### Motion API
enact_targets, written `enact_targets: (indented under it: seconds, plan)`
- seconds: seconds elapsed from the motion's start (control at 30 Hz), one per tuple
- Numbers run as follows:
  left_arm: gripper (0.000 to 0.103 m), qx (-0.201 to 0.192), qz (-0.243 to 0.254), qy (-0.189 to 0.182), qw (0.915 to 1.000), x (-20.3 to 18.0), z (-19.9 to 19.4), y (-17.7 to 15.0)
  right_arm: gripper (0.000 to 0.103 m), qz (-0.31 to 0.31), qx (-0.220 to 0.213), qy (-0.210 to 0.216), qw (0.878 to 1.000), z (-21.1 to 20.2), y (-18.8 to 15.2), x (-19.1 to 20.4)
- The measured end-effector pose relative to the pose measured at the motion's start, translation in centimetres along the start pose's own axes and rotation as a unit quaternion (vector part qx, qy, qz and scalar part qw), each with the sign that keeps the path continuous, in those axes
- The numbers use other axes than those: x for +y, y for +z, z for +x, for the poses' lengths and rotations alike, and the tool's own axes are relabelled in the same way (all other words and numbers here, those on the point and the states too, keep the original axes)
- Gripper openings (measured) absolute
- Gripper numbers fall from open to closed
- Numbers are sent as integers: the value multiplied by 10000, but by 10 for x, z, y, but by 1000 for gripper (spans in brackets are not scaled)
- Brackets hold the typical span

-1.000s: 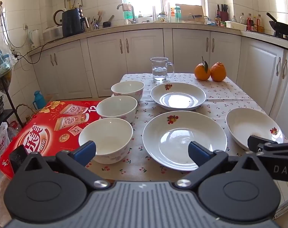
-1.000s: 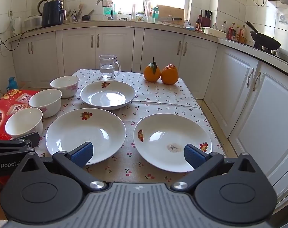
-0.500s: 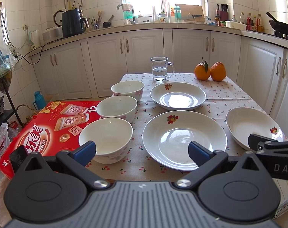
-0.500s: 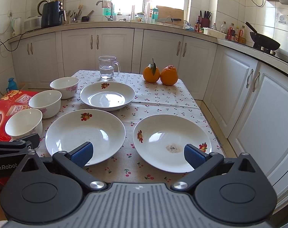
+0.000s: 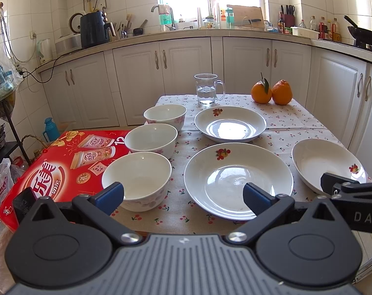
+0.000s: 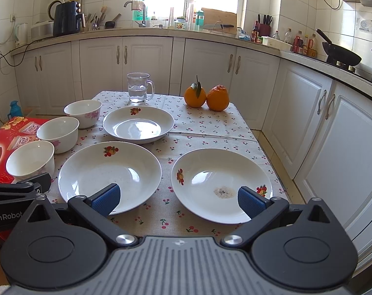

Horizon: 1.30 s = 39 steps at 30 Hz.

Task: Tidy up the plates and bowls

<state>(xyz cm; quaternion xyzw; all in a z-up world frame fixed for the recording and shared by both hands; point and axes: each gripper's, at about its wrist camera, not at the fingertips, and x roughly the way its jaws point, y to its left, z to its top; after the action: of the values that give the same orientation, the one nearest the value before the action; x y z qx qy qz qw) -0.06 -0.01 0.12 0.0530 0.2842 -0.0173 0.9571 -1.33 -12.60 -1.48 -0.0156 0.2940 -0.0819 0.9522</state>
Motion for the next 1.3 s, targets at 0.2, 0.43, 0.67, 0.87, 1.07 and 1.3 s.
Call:
enact_targets:
  seconds: [0.2, 0.43, 0.67, 0.87, 1.07, 1.3]
  plan:
    - [102, 6, 2, -4, 10000, 0, 0, 0, 103, -4, -11, -7, 10000, -1, 1, 0]
    - [102, 4, 2, -4, 10000, 0, 0, 0, 103, -14, -20, -22, 10000, -2, 1, 0]
    - [102, 5, 6, -1, 10000, 0, 0, 0, 103, -27, -36, -45, 10000, -4, 0, 1]
    - [102, 3, 3, -5, 10000, -1, 0, 0, 103, -19, -53, -29, 10000, -5, -1, 1]
    - [102, 13, 5, -10, 10000, 0, 0, -1, 103, -22, -50, -34, 10000, -5, -1, 1]
    - [102, 8, 31, -30, 10000, 0, 0, -1, 103, -10, -56, -26, 10000, -5, -1, 1]
